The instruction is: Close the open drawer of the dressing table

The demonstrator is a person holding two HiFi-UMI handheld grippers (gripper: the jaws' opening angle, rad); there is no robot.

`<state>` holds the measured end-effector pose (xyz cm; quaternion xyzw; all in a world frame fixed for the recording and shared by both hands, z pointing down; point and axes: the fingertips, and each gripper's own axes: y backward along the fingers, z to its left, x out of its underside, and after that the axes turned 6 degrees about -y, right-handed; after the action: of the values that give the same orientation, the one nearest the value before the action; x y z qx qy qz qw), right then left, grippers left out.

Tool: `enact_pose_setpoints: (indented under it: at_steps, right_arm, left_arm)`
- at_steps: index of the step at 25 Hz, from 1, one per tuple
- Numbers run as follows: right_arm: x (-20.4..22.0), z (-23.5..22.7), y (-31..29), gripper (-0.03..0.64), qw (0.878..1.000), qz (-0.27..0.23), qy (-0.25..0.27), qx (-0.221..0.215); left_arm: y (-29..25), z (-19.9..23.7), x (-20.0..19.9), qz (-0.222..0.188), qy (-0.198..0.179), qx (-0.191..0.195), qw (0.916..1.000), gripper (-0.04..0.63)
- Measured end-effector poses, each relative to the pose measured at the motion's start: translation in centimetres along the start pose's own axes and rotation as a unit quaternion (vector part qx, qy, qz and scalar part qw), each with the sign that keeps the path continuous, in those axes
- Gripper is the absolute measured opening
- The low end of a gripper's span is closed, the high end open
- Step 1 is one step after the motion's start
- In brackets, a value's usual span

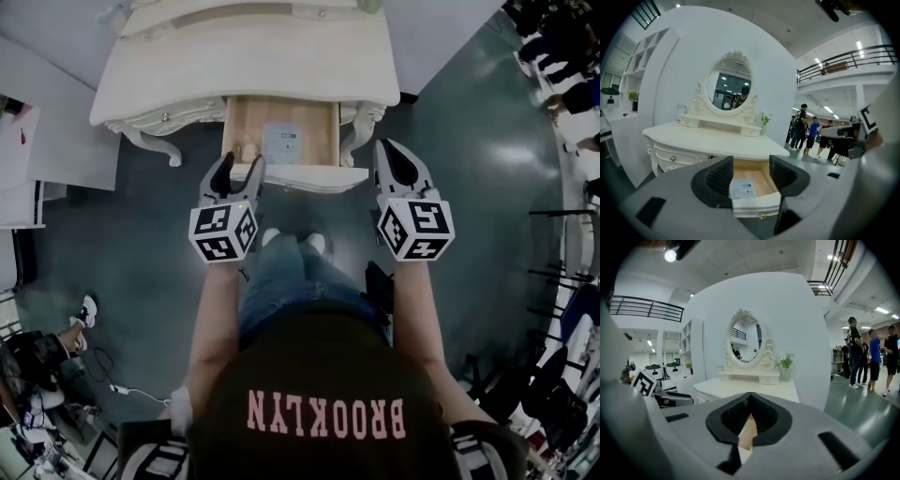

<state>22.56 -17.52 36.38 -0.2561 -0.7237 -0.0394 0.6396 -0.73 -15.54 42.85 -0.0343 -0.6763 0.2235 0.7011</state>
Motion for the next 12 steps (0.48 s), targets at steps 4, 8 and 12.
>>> enact_pose_setpoints:
  at_steps: [4,8,12]
  right_arm:
    - [1.4,-0.2,-0.4,-0.003,1.0,0.021,-0.006,0.001]
    - [2.8,-0.6,-1.1,-0.003,0.999,0.042,-0.012,0.005]
    - [4.8,-0.9,-1.8,-0.003,0.997,0.067,-0.025,0.013]
  left_arm:
    - [-0.7,0.4,1.5,0.023,-0.003,-0.005,0.9997,0.227]
    - [-1.6,1.2,3.8,0.052,-0.009,-0.017,0.9984,0.241]
    - [-2.5,2.0,6.5,0.089,-0.012,-0.03,0.9955,0.278]
